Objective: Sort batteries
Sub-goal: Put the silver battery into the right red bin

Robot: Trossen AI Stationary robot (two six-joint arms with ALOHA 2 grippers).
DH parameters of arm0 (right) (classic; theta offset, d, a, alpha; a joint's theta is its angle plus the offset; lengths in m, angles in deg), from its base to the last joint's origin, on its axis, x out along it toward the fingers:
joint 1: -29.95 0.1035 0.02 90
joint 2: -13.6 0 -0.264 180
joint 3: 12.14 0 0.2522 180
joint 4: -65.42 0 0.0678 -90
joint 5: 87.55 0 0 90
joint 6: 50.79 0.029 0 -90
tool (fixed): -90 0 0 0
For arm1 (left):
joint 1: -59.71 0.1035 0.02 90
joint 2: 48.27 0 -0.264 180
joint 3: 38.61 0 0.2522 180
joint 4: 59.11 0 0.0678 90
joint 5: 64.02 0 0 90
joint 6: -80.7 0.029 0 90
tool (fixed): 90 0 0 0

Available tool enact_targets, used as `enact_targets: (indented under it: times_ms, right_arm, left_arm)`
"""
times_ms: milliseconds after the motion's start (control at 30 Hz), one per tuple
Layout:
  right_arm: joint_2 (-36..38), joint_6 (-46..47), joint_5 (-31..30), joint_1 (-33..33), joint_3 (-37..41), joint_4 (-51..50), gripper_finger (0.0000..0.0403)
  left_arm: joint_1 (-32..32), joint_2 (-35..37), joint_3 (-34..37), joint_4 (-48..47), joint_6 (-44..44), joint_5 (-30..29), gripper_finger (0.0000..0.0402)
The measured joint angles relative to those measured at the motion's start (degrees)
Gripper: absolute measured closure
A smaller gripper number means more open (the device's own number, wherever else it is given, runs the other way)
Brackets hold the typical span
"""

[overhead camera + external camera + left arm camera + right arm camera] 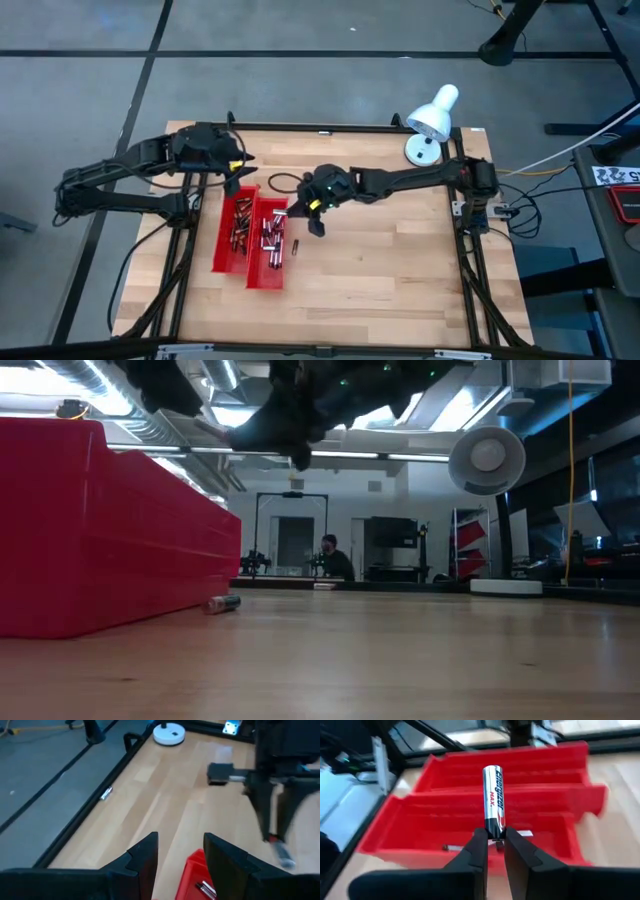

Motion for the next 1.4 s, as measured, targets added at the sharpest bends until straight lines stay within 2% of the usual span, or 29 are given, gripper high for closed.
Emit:
enact_targets:
  times_ms: [100,300,467,567,667,800,1200,1300,1400]
  right_arm:
    - [-1.85,0.85,2.35,-0.23,0.00,4.32,0.0361]
    - [-4.47,3.49,3.31,-0.21,-0.02,11.08,0.0361]
    - [-5.45,4.28,3.60,-0.21,0.00,13.14,0.0361]
    - [-5.87,5.11,3.25,-0.21,-0.11,14.11,0.0361]
    - [-6.19,6.47,-0.21,-0.08,-0.10,14.12,0.0361]
    - [-6.23,6.45,-0.48,0.23,-0.20,15.13,0.0356]
    - [-6.25,8.24,-0.50,0.23,-0.66,14.71,0.0224]
    - [-4.80,10.57,-1.09,-0.79,-0.63,11.70,0.0208]
    - [-1.20,12.34,-5.86,-3.31,-0.66,6.67,0.0209]
  left_arm:
    - [1.27,-0.43,0.00,-0.48,-1.88,0.00,0.0255]
    - [2.73,-0.52,0.00,-0.58,-1.98,-0.01,0.0255]
    - [2.73,-0.52,0.00,-0.61,-1.23,-0.02,0.0255]
    - [2.73,-0.55,0.00,-0.61,-1.15,0.00,0.0255]
    - [2.73,-0.56,0.00,-0.58,-0.82,0.00,0.0255]
    - [2.73,-0.56,0.00,-0.60,-0.65,0.00,0.0255]
    - [2.73,-0.56,0.00,-0.60,-0.60,0.01,0.0255]
    - [2.73,-0.56,0.00,-0.67,-0.97,0.02,0.0255]
    - [2.73,-0.56,0.00,-1.36,-1.62,0.02,0.0255]
